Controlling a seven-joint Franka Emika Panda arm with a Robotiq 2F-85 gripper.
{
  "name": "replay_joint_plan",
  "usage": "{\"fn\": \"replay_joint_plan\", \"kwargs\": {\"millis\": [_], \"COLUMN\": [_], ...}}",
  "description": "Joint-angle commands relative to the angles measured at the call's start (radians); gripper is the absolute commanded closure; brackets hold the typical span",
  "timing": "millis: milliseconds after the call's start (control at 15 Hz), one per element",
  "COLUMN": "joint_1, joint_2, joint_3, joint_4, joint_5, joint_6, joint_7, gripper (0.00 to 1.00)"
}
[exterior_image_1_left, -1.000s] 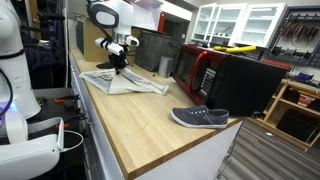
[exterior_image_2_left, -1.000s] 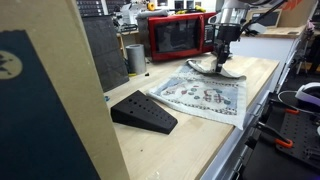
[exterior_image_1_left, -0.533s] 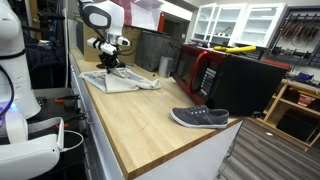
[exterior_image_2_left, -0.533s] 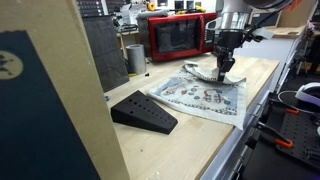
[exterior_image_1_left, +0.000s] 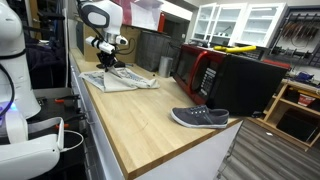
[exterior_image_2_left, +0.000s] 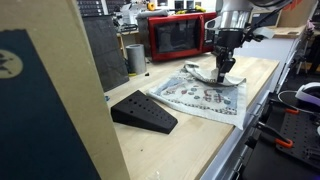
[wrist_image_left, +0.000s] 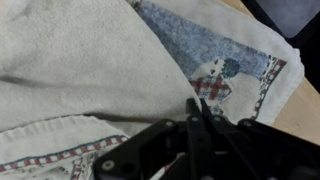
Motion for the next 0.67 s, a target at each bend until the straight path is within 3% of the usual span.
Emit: {"fn": "replay_joint_plan", "kwargs": {"millis": [0,333,600], "joint_1": [0.001,0.021,0.099], "joint_2": [-0.002,0.011,0.034], "joint_3": [-0.002,0.027,0.089], "joint_4": [0.001,0.011,0.026], "joint_5": [-0.003,-0.024,-0.018], "joint_6": [-0.003,-0.007,-0.033], "joint_7": [0.003,0.010,-0.014], "gripper": [0.98,0.99,0.99]}}
